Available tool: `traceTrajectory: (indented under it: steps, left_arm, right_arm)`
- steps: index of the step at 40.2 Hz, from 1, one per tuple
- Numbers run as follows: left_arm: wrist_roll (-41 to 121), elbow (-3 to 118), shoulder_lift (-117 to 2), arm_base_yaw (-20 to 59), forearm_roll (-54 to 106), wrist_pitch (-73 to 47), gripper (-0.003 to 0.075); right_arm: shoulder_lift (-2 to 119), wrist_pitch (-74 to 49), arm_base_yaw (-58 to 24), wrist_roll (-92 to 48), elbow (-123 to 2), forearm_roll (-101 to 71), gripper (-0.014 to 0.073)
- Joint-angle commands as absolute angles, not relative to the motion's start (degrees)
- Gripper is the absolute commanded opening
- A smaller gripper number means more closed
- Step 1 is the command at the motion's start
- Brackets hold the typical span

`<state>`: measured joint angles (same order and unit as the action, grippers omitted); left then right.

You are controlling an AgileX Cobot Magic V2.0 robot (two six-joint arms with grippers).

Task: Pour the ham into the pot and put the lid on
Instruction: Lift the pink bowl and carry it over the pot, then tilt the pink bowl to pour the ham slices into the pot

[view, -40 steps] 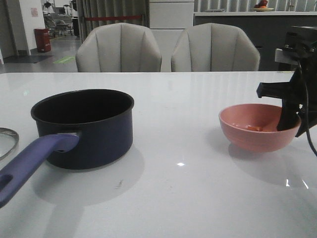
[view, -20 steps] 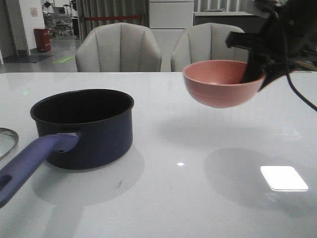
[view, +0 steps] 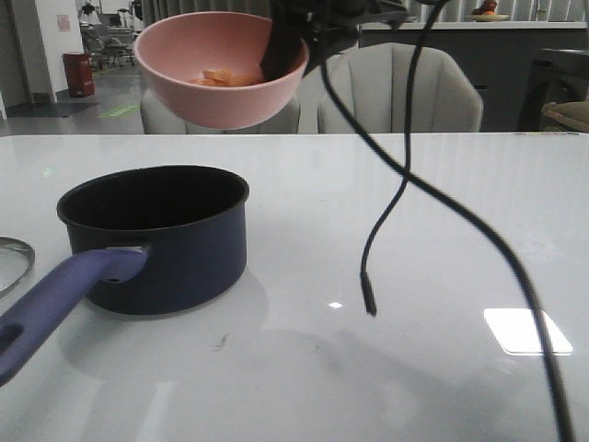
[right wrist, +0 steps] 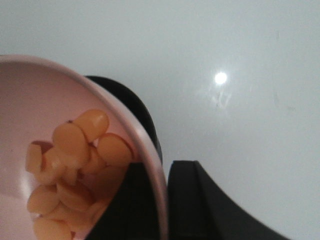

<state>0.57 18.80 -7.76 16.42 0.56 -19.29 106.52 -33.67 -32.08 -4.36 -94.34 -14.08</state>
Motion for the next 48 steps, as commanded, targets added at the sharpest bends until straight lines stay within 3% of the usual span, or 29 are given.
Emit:
traceTrajectory:
  steps: [1, 19, 29, 48]
  left_arm:
    - [0.7, 20.3, -8.5, 17.0, 0.8, -14.4, 0.0511]
    - [0.7, 20.3, -8.5, 17.0, 0.8, -14.4, 0.0511]
    - [0.7, 20.3, -8.5, 17.0, 0.8, -14.4, 0.0511]
    - [0.7, 20.3, -8.5, 17.0, 0.8, -14.4, 0.0511]
  right_arm:
    - [103.9, -18.4, -34.6, -4.7, -93.9, -10.9, 0.0136]
    - [107.1, 42.3, -37.1, -8.1, -74.9, -4.7, 0.0136]
    - [113.9, 57.6, -37.1, -16.8, -75.0, 3.9, 0.0136]
    - [121.0, 71.6, -42.8, -58.8, -75.0, 2.4, 0.0136]
